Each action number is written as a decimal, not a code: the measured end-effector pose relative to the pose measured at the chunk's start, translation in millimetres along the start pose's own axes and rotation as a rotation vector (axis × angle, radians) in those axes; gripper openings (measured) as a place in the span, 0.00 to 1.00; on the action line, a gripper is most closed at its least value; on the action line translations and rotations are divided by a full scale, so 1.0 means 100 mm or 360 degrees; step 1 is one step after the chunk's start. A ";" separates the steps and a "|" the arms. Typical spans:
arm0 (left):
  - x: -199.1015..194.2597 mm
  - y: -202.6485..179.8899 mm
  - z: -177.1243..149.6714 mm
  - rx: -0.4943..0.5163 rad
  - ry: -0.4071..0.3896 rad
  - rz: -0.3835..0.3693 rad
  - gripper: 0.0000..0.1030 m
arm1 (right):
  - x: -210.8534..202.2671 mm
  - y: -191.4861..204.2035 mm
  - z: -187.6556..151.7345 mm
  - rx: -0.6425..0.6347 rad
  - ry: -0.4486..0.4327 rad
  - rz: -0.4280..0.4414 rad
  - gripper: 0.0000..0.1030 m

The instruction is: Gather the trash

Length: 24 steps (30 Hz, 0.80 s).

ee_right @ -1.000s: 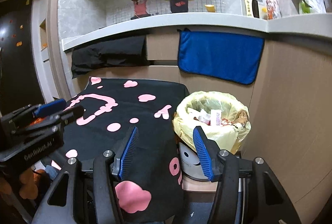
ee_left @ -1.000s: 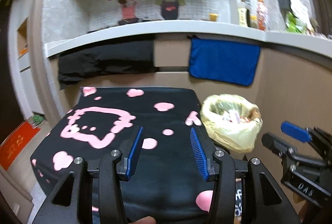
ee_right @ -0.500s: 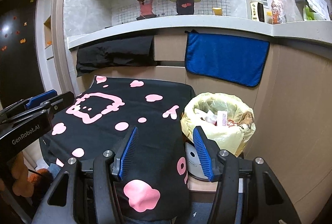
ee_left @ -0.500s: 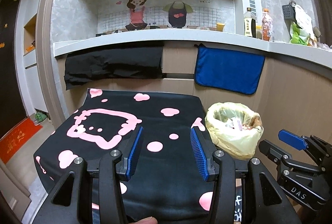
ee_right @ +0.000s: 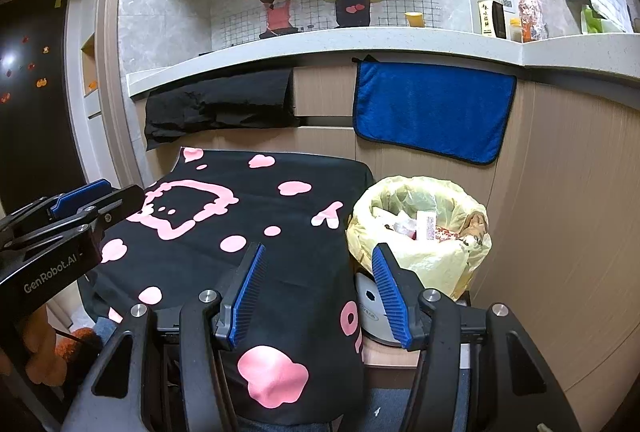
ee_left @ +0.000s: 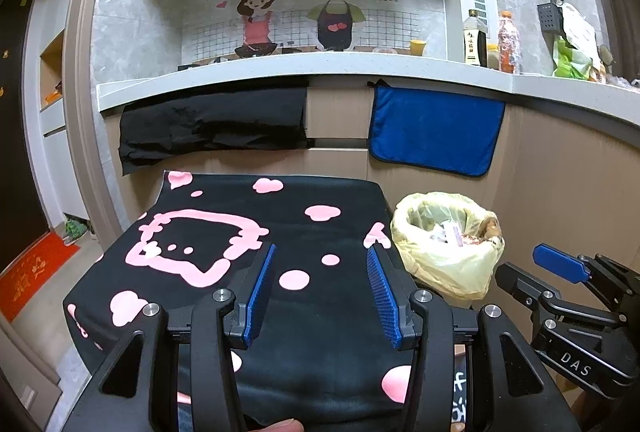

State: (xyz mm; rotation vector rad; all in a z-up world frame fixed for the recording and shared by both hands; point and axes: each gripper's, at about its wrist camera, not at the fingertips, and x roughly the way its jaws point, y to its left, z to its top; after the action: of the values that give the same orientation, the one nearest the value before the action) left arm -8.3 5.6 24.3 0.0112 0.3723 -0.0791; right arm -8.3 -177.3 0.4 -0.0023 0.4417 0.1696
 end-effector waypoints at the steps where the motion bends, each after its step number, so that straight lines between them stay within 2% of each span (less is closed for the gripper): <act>1: 0.00 -0.01 0.00 0.0001 0.0002 0.0002 0.47 | 0.00 0.00 0.00 0.0002 0.0001 -0.0001 0.51; 24: 0.05 -0.04 -0.04 0.0032 0.0031 -0.0064 0.47 | -0.04 0.00 0.00 0.0019 -0.0010 -0.0039 0.51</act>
State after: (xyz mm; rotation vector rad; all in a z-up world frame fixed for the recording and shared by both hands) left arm -5.1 1.6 18.8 0.0246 0.3912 -0.1229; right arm -12.4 -178.2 2.0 0.0048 0.4364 0.1430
